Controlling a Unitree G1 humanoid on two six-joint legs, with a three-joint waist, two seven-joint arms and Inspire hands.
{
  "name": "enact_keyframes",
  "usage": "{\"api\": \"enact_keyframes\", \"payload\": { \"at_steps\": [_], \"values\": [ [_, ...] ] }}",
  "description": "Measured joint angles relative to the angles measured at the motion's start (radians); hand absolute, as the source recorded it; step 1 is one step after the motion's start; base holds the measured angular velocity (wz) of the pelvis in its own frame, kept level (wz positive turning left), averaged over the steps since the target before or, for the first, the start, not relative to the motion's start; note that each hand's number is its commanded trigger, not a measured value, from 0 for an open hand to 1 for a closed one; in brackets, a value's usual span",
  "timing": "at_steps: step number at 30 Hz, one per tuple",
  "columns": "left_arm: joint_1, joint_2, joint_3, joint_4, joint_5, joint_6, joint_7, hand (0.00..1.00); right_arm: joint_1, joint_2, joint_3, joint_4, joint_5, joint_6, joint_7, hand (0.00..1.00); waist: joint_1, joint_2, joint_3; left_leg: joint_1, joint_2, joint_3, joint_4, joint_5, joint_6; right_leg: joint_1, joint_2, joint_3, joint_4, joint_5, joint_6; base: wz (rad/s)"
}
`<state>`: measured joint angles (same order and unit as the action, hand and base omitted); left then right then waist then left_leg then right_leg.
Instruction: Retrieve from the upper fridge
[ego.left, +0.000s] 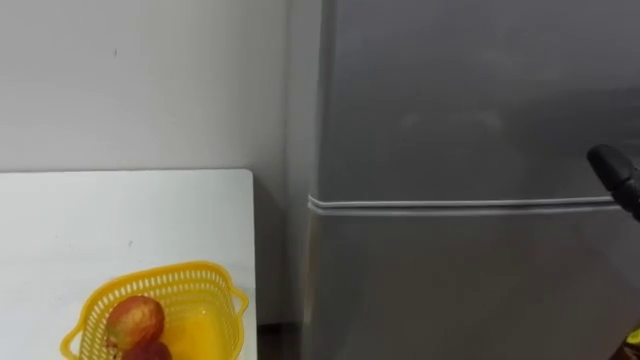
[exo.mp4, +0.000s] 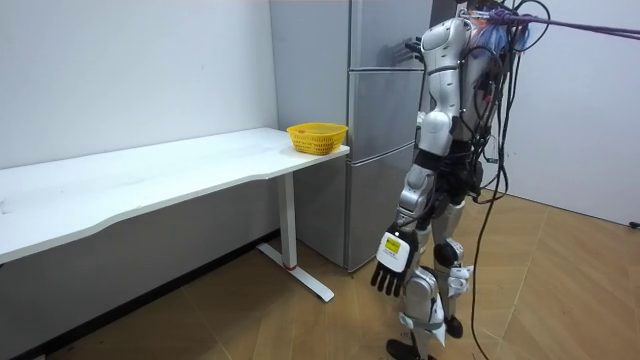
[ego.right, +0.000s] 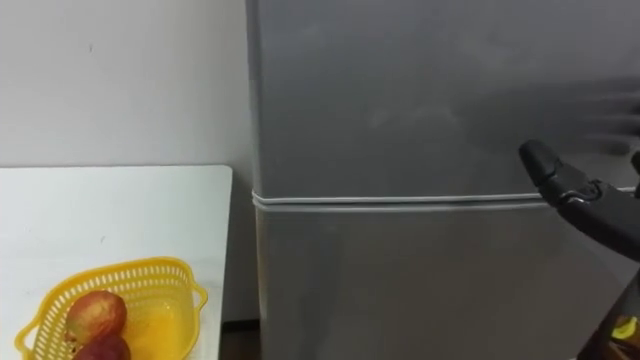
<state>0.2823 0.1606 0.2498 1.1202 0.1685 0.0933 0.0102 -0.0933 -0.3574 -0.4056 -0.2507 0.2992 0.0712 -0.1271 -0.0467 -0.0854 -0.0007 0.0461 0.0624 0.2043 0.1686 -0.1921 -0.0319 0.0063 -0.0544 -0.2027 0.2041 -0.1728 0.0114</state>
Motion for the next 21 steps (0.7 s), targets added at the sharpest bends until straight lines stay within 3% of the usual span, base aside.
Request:
{"api": "enact_keyframes", "payload": {
  "at_steps": [3, 13, 21],
  "values": [
    [0.001, 0.003, -0.001, 0.001, 0.001, 0.002, -0.001, 0.0, -0.009, 0.0, 0.001, 0.001, -0.024, 0.016, 0.011, 0.0, 0.002, 0.001, 0.0001, 0.002, 0.0, 0.0, 0.002, 0.0, 0.0, 0.002, 0.001, 0.002, -0.001, 0.003, 0.0, 0.0],
    [0.007, 0.01, -0.001, 0.005, 0.001, 0.013, -0.023, 0.0, -0.01, 0.0, -0.001, 0.002, -0.06, 0.016, 0.032, 0.0, -0.002, 0.011, 0.0004, 0.002, 0.0, -0.017, 0.005, 0.0, 0.0, 0.012, 0.002, -0.003, -0.003, 0.003, 0.0, 0.01],
    [0.006, 0.011, -0.001, -0.014, 0.001, 0.008, -0.016, 0.0, -0.011, 0.0, -0.001, 0.003, -0.047, 0.009, -0.011, 0.0, -0.002, 0.024, -0.0004, -0.001, 0.0, -0.016, 0.009, 0.0, 0.0, 0.014, 0.0, -0.01, -0.001, 0.003, 0.0, 0.03]
  ]
}}
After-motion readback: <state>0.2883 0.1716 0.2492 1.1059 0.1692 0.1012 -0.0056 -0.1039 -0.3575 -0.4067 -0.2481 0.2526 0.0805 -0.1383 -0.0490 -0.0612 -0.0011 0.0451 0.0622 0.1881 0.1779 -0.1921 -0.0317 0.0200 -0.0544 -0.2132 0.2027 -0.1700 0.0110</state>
